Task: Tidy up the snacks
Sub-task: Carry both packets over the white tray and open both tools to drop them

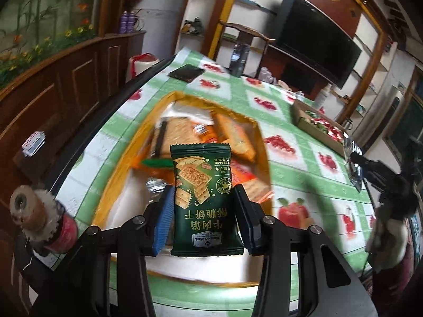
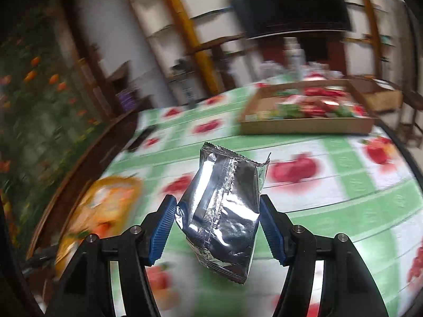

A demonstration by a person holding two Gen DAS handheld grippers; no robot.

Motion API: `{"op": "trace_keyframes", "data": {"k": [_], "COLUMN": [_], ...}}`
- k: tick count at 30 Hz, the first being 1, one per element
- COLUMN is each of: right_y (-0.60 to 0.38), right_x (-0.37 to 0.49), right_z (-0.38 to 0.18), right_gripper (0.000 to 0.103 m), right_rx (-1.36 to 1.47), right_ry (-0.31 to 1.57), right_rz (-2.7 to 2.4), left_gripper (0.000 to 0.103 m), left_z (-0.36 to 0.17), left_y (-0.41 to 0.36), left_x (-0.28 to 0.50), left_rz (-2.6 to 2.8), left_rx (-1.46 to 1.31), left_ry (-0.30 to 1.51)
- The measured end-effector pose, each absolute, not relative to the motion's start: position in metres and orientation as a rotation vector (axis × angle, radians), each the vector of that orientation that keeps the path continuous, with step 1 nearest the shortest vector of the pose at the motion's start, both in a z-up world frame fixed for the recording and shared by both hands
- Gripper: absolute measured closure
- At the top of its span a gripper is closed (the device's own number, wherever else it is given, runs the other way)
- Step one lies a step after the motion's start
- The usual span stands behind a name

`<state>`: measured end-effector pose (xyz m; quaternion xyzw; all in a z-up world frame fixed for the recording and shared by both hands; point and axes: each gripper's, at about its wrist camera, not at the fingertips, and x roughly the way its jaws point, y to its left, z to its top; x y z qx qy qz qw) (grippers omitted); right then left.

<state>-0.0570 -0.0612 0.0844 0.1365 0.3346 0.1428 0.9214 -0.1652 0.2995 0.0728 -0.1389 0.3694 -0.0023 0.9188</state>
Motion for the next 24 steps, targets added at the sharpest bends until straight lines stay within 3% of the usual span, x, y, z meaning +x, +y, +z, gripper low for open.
{"op": "trace_keyframes", "data": {"k": [9,24], "right_y": [0.059,0.161], "right_x": [-0.08,-0.086], "right_z": [0.08,0.062], "right_gripper": [0.039,0.039], "right_rx": [0.165,0.06], "right_ry": [0.782,0.937], "right_rz": [0.561,0.772], "left_gripper": [0.06,0.06], "left_z": [0.06,0.071], "left_y": [0.321,0.331], "left_x": [-0.171,-0.158], "left_rz": [-0.015,0.02], "left_rx": [-0.337,-0.291], "left_ry": [0.77,0.728]}}
